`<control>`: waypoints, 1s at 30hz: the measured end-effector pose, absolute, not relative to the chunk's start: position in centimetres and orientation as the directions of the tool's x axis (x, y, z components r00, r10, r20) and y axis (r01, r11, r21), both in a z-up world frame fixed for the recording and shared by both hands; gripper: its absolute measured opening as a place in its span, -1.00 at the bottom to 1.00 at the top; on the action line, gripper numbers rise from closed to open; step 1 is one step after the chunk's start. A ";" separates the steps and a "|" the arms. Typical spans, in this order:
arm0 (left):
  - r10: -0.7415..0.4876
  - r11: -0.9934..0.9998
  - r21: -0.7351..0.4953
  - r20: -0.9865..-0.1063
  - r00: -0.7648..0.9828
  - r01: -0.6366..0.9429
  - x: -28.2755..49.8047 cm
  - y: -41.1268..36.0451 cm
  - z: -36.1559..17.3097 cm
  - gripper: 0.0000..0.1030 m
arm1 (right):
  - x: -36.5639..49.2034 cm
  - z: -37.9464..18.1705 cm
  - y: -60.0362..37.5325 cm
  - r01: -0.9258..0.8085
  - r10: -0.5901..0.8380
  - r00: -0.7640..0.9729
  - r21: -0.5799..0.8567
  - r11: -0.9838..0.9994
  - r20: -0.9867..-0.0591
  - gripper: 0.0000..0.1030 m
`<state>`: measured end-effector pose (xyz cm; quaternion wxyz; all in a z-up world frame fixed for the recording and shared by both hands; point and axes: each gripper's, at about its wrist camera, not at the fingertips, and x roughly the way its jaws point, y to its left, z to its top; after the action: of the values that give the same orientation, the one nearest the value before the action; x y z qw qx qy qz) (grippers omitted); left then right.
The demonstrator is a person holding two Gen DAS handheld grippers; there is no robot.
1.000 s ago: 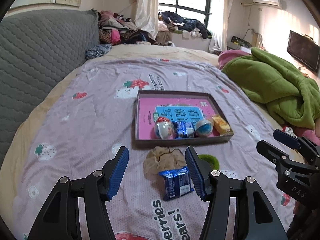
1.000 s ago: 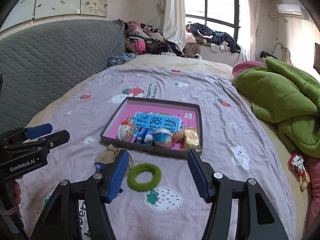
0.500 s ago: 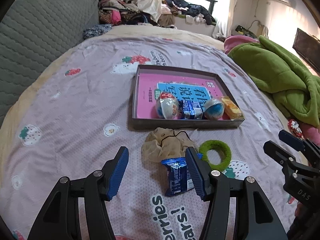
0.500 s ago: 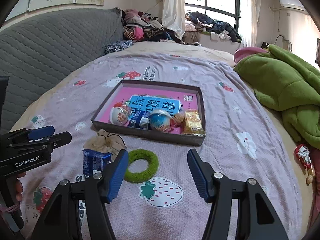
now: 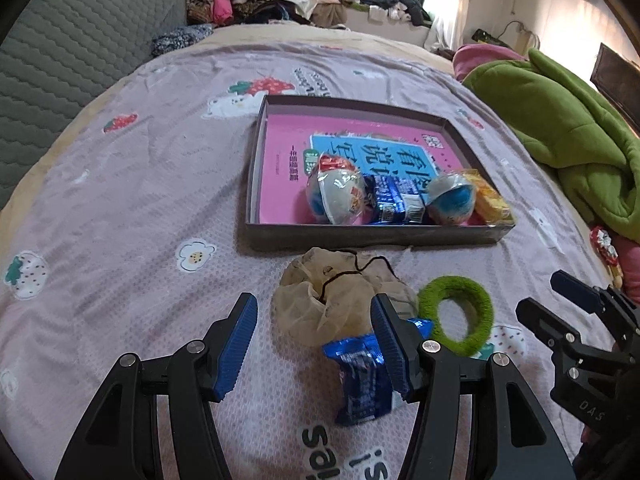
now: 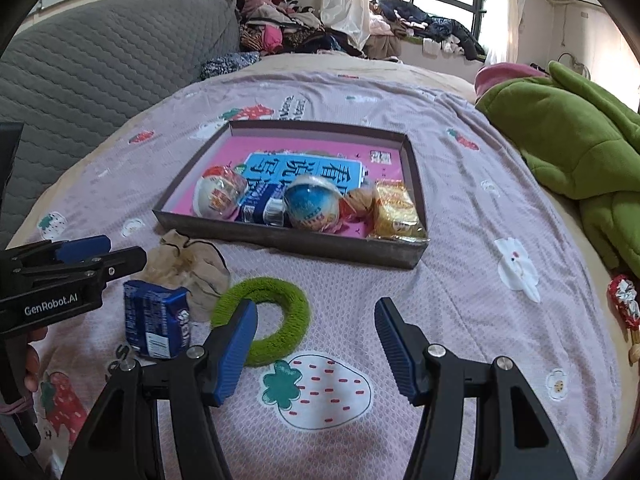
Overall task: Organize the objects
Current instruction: 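Grasp the beige mesh scrunchie with left tool while right tool grasps the green hair tie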
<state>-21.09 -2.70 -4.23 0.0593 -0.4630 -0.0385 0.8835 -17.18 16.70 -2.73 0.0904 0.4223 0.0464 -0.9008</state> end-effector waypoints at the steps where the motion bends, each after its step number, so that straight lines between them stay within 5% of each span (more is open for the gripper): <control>1: 0.144 -0.989 -0.127 -0.817 -0.558 -0.070 -21.3 -2.7 -4.5 0.17 | -17.4 -3.0 16.7 0.202 -0.122 -0.623 -0.008 -0.979 -0.773 0.18; 30: 0.159 -0.987 -0.146 -0.877 -0.453 -0.064 -27.4 -1.8 -9.8 0.18 | -21.9 -9.4 15.4 0.191 -0.099 -0.517 -0.002 -0.982 -0.850 0.16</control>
<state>-27.40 -1.79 -9.79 0.0656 -0.5188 -0.0457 0.8512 -21.90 15.38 -9.35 0.0834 0.4841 0.0474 -0.8697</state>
